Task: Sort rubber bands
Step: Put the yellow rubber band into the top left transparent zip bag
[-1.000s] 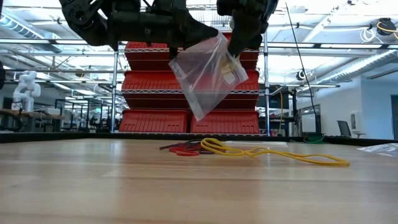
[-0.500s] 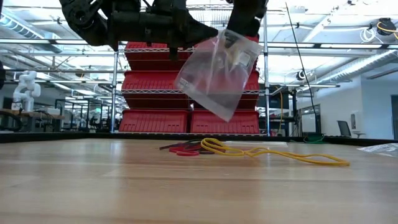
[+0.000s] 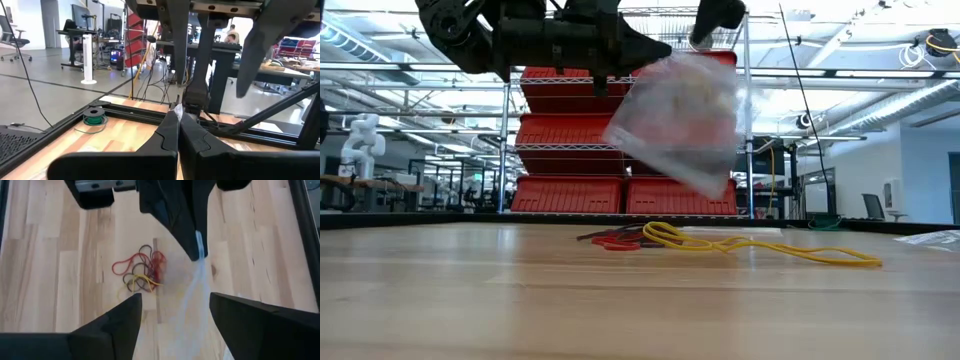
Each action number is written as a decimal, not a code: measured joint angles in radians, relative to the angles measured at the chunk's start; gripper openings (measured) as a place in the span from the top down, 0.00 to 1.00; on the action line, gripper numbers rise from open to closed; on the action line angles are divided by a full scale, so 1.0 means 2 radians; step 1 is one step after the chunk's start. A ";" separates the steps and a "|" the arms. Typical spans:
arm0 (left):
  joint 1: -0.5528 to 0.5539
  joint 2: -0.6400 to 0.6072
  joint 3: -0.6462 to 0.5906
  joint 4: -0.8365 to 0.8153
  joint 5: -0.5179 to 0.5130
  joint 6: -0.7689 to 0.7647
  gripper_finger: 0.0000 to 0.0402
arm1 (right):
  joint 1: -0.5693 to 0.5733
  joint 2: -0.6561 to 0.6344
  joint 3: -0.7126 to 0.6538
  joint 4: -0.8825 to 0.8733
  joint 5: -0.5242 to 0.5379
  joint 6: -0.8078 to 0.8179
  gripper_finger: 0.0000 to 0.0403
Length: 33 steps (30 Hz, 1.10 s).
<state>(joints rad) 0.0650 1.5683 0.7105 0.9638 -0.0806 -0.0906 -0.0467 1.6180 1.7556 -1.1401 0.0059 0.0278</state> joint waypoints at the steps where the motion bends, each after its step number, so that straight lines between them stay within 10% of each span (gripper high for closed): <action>1: 0.000 0.000 0.000 0.000 0.002 0.000 1.00 | 0.000 0.000 0.000 -0.004 0.002 -0.002 0.46; 19: 0.000 -0.023 -0.014 -0.018 0.038 0.008 1.00 | 0.047 -0.019 -0.018 -0.064 0.099 0.017 0.99; 33: 0.007 -0.067 -0.113 0.037 0.053 -0.005 1.00 | 0.053 -0.198 -0.459 0.467 0.074 0.034 1.00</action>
<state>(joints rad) 0.0797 1.4345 0.4855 1.0370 0.0254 -0.0999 0.0590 1.2230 0.8380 -0.2059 0.1538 0.0951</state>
